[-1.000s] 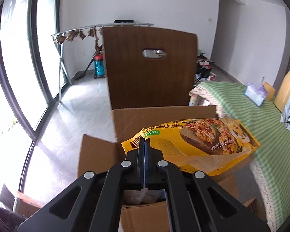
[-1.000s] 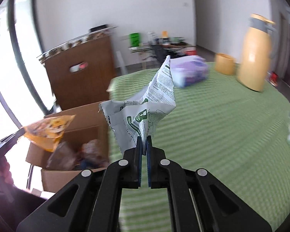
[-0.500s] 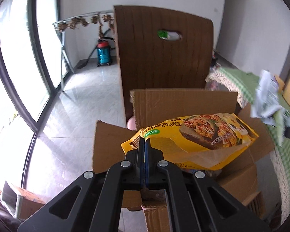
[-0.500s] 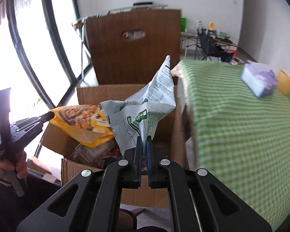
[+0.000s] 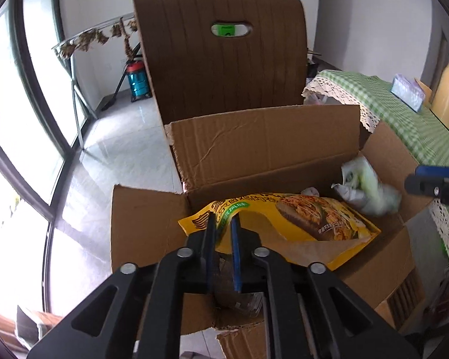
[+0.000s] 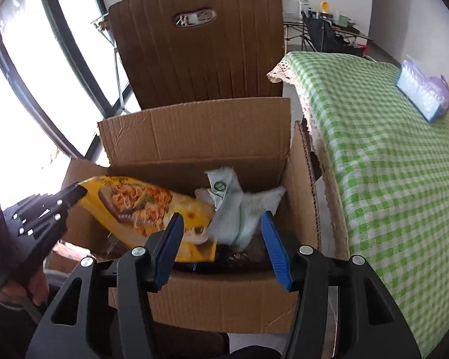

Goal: Collect trash
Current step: 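Open both tools to drop the snack bag and paper into the box, then move both open tools back over the table trash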

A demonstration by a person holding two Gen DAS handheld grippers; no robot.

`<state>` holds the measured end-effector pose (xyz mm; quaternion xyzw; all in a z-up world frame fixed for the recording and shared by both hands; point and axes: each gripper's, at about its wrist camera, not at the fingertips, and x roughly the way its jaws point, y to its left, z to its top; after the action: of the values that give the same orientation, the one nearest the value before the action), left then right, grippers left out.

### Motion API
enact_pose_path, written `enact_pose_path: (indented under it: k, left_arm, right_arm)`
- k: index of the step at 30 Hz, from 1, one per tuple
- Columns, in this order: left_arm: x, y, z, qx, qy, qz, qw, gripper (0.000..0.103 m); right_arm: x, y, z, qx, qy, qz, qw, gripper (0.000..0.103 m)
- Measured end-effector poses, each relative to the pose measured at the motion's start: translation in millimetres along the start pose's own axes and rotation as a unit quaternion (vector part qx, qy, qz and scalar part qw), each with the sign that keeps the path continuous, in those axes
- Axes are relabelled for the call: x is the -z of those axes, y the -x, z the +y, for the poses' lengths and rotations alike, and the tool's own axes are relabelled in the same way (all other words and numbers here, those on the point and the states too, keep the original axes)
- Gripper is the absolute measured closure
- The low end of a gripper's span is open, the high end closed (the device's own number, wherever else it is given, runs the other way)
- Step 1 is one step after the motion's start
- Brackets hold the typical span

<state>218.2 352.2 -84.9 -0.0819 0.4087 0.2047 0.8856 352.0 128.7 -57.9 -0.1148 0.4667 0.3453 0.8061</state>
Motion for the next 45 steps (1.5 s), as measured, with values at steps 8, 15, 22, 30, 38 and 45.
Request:
enact_pose_path:
  k: [8, 15, 22, 30, 38, 45]
  left_arm:
    - [1.7, -14.9, -25.5, 0.051, -0.001, 0.011, 0.9986, 0.071]
    - [-19.9, -17.5, -57.3, 0.053, 0.013, 0.004, 0.9985, 0.036]
    - [-34.0, 24.7, -51.9, 0.104, 0.014, -0.028, 0.994, 0.011]
    - [-40.8, 75.4, -30.7, 0.079, 0.043, -0.074, 0.9932, 0.009]
    - [-29.1, 108.7, -55.3, 0.091, 0.023, -0.087, 0.9917, 0.009]
    - [-21.1, 125.6, -118.7, 0.123, -0.032, -0.087, 0.988, 0.009]
  right_arm:
    - [-2.2, 16.3, -11.4, 0.01, -0.022, -0.021, 0.999, 0.05]
    - [10.9, 38.6, -15.3, 0.027, -0.016, -0.037, 0.999, 0.05]
    - [19.4, 63.7, -31.2, 0.032, -0.034, -0.056, 0.997, 0.049]
    - [36.5, 89.4, -36.4, 0.027, -0.045, -0.076, 0.996, 0.049]
    - [64.9, 135.0, -61.5, 0.04, -0.078, -0.113, 0.99, 0.049]
    - [118.0, 184.1, -111.9, 0.075, -0.139, -0.147, 0.977, 0.047]
